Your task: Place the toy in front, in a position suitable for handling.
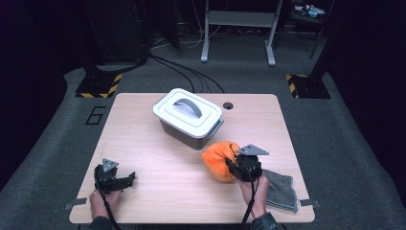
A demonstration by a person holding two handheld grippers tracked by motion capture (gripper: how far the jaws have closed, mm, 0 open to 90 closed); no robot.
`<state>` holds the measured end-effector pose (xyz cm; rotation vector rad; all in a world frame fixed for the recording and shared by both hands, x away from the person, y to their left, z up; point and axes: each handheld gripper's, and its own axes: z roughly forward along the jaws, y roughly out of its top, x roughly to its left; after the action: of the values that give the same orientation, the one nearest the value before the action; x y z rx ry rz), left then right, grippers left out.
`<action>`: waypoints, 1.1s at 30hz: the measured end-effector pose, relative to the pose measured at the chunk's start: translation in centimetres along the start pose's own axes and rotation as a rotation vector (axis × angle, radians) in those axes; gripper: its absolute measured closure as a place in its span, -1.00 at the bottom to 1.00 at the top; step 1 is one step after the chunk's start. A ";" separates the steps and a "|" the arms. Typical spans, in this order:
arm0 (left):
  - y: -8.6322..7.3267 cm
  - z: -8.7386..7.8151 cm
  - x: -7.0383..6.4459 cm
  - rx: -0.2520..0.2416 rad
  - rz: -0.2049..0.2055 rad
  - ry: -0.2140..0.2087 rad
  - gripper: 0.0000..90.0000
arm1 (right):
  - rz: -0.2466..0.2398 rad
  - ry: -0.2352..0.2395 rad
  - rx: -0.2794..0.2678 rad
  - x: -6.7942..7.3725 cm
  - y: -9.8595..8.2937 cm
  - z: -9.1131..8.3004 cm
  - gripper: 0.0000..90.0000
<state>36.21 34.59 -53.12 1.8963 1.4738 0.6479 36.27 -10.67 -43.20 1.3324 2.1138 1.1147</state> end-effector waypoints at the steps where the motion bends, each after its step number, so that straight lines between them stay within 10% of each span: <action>1: 0.0 0.0 0.0 -0.002 0.000 0.001 -0.76 | -0.001 0.005 0.003 0.3 0.0 0.0 0.52; 33: 0.0 0.1 0.0 -0.005 -0.003 0.000 -0.76 | -0.088 0.080 0.050 6.5 -0.7 1.9 0.44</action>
<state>36.23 34.59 -53.17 1.8898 1.4732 0.6502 34.18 -4.31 -44.36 1.2232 2.2483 1.1030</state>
